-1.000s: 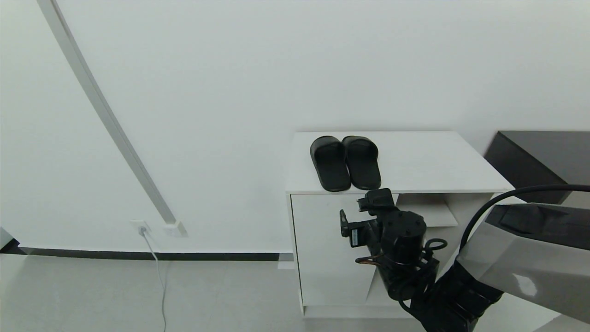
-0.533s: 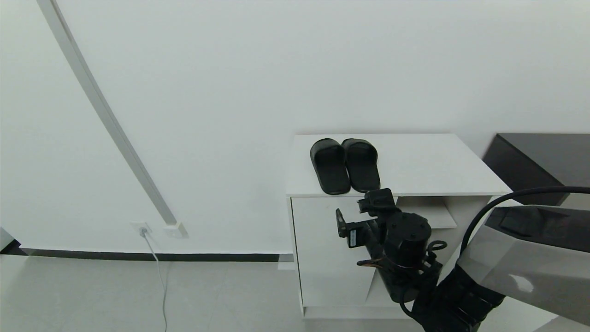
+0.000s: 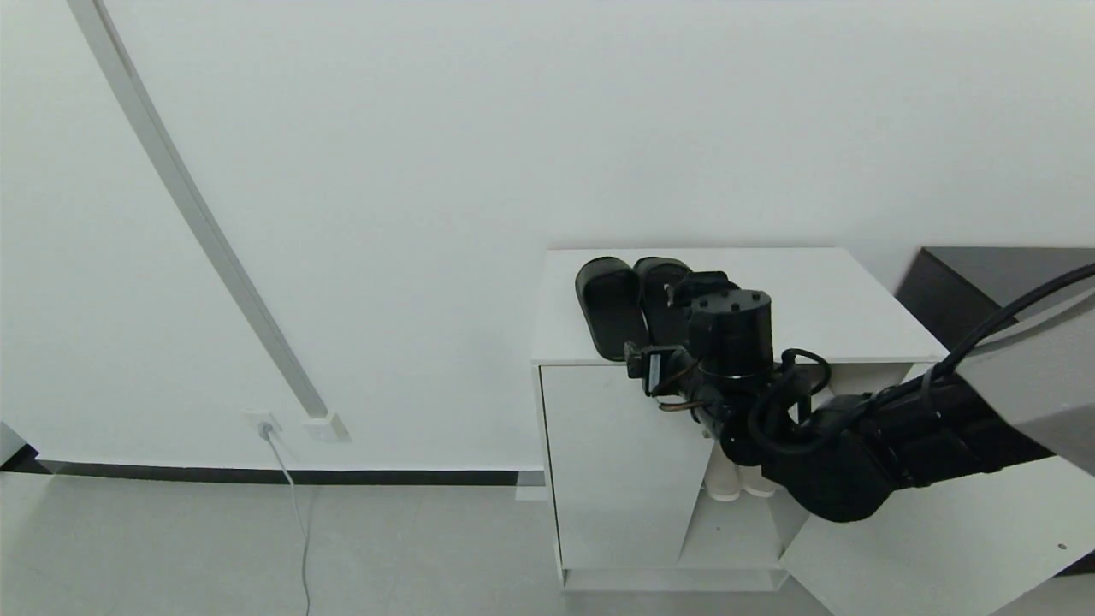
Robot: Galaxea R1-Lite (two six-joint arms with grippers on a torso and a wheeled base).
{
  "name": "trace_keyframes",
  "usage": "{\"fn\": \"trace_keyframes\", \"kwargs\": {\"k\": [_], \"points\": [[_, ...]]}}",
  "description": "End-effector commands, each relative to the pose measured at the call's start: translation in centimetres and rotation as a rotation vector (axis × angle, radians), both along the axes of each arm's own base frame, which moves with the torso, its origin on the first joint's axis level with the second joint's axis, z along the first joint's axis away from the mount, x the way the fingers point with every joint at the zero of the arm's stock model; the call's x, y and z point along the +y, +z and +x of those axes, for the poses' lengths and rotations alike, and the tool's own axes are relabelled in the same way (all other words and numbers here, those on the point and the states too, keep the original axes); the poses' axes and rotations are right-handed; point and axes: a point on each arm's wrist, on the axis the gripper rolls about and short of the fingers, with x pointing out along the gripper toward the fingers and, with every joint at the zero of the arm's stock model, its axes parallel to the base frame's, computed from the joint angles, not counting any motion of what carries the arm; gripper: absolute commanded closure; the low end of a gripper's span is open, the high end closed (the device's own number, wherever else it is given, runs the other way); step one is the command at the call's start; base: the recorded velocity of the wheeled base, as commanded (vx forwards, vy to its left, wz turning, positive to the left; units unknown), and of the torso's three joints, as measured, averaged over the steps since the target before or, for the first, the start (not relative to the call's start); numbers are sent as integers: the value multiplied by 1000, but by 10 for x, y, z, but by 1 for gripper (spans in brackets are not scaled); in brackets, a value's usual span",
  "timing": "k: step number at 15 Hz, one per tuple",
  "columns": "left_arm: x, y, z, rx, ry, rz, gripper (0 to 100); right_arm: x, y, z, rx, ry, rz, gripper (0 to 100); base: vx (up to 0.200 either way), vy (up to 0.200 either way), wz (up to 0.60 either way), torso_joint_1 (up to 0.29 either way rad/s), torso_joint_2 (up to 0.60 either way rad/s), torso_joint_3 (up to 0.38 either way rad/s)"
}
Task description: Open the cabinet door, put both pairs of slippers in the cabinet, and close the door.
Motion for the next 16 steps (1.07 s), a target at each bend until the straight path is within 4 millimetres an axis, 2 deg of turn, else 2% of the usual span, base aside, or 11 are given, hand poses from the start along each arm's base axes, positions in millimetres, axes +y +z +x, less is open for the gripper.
{"fn": "trace_keyframes", "kwargs": {"k": [1, 2, 6, 9, 13, 16], "points": [[0, 0, 0, 2, 0, -1, 100, -1, 32, -1, -40, -4, 75, 0, 0, 0, 0, 0, 0, 0], [0, 0, 0, 2, 0, -1, 100, -1, 30, -1, -34, -4, 70, 0, 0, 0, 0, 0, 0, 0], [0, 0, 0, 2, 0, -4, 100, 1, 22, 1, -18, -3, 61, 0, 200, 0, 0, -4, -4, 2], [0, 0, 0, 2, 0, -4, 100, 4, 9, 4, 6, -4, 52, 0, 200, 0, 0, 6, 1, 1], [0, 0, 0, 2, 0, -4, 100, 12, -19, 13, 23, -5, 35, 0, 200, 0, 0, 5, 1, 4], [0, 0, 0, 2, 0, -5, 100, 19, -32, 22, 28, -2, 26, 0, 0, 0, 0, 0, 0, 0]]}}
